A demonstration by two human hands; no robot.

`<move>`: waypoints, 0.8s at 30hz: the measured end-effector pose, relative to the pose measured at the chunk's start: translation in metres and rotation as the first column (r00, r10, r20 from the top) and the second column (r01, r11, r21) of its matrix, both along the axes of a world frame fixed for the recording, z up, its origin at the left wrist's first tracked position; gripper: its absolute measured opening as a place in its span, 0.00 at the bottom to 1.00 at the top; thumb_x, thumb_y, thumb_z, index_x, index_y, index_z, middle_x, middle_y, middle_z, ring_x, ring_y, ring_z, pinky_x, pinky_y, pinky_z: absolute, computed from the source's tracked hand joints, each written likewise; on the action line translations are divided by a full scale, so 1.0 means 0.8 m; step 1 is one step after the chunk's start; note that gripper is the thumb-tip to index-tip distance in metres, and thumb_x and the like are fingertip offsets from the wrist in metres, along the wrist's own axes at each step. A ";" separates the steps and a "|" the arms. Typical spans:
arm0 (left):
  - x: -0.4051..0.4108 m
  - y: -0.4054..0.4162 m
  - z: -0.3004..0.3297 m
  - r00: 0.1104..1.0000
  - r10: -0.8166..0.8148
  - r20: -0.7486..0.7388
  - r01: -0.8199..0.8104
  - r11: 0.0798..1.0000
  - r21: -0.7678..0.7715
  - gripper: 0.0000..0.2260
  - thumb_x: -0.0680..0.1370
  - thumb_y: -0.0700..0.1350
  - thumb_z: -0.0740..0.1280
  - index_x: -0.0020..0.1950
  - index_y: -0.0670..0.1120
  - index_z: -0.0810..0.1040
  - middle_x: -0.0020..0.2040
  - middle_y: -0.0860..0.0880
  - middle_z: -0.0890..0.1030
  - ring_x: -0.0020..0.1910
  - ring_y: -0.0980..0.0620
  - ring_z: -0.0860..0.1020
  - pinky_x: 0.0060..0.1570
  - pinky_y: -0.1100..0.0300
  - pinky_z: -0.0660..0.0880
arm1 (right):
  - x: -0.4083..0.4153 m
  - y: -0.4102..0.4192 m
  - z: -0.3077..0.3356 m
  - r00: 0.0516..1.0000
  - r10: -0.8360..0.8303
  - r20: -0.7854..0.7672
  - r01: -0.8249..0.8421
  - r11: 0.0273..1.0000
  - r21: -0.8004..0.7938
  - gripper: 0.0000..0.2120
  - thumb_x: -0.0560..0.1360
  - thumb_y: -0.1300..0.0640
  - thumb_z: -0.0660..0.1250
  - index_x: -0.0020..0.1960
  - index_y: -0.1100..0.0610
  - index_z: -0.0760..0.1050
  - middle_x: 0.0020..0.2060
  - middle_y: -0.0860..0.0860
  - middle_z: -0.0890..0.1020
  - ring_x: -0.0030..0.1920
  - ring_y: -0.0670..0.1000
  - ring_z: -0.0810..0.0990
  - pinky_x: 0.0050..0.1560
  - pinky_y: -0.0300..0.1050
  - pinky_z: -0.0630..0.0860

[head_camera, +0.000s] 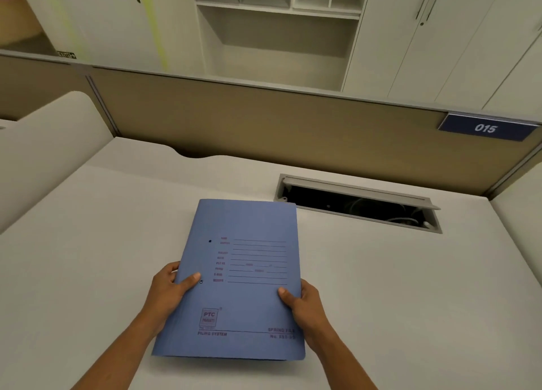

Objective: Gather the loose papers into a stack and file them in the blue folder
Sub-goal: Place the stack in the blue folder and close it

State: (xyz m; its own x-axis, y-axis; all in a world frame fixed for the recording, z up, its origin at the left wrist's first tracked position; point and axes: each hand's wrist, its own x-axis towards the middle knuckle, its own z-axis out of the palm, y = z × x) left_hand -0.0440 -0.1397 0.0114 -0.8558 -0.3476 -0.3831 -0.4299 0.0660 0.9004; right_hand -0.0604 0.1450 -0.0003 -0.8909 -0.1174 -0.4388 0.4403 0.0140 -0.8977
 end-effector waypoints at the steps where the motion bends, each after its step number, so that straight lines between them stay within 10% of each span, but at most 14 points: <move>1: -0.015 -0.014 -0.001 1.000 0.005 -0.002 -0.005 1.000 -0.013 0.20 0.72 0.47 0.74 0.61 0.45 0.73 0.52 0.45 0.83 0.44 0.44 0.84 0.40 0.49 0.81 | -0.016 -0.015 -0.001 1.000 0.007 -0.003 -0.007 1.000 0.003 0.14 0.74 0.57 0.71 0.59 0.57 0.76 0.51 0.52 0.85 0.47 0.53 0.86 0.48 0.53 0.83; 16: -0.233 -0.104 -0.023 0.993 -0.088 -0.077 0.057 0.940 -0.337 0.23 0.74 0.46 0.72 0.66 0.44 0.72 0.61 0.43 0.78 0.52 0.46 0.78 0.50 0.53 0.77 | -0.225 -0.128 -0.025 0.991 -0.129 0.021 0.127 0.987 0.096 0.10 0.75 0.58 0.70 0.56 0.56 0.77 0.50 0.53 0.84 0.47 0.54 0.84 0.46 0.51 0.83; 24: -0.288 -0.106 -0.051 0.933 -0.358 -0.021 0.258 0.711 -0.655 0.24 0.74 0.49 0.72 0.68 0.44 0.73 0.72 0.43 0.70 0.70 0.41 0.68 0.69 0.45 0.66 | -0.275 -0.143 -0.030 0.954 -0.288 -0.079 0.298 0.914 0.274 0.17 0.73 0.56 0.72 0.57 0.53 0.69 0.51 0.51 0.79 0.48 0.53 0.80 0.39 0.41 0.77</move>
State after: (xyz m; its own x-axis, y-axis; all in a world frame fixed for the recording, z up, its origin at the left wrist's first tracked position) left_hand -0.2744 -0.2242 -0.0291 -0.9840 -0.1725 -0.0436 -0.1594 0.7463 0.6463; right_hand -0.2802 0.0309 -0.0240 -0.8824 0.2741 -0.3823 0.4303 0.1420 -0.8914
